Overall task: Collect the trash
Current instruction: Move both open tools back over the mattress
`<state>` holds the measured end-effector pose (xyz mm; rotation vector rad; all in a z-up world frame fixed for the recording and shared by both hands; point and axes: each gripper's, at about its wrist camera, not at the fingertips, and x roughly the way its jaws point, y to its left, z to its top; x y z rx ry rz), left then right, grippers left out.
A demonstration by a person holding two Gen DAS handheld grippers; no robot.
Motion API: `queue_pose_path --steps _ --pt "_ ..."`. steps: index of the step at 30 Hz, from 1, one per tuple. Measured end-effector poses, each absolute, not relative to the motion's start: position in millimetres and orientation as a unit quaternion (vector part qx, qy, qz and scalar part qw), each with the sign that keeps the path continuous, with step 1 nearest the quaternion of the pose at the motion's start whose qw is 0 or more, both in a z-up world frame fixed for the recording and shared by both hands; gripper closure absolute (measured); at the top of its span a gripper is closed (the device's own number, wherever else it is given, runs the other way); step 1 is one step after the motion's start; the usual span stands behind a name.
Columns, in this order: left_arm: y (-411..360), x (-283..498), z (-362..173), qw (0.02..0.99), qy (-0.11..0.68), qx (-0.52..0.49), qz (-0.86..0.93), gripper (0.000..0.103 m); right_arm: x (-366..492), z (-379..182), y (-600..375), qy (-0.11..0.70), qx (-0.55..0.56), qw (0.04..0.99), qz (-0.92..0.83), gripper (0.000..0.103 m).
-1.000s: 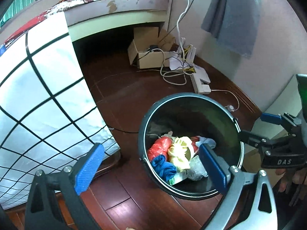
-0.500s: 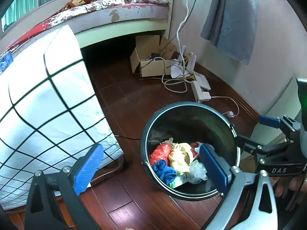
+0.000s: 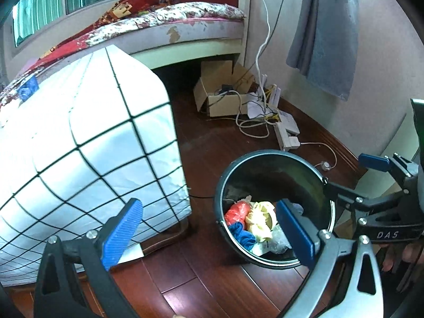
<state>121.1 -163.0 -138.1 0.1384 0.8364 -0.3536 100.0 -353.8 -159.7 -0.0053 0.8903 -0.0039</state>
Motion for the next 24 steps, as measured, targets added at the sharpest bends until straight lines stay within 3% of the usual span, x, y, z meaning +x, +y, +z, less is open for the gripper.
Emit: queue_pose_path --steps 24 --pt "-72.9 100.3 -108.5 0.924 0.370 0.024 -0.090 0.001 102.8 -116.6 -268.0 0.379 -0.030 0.923 0.064 0.001"
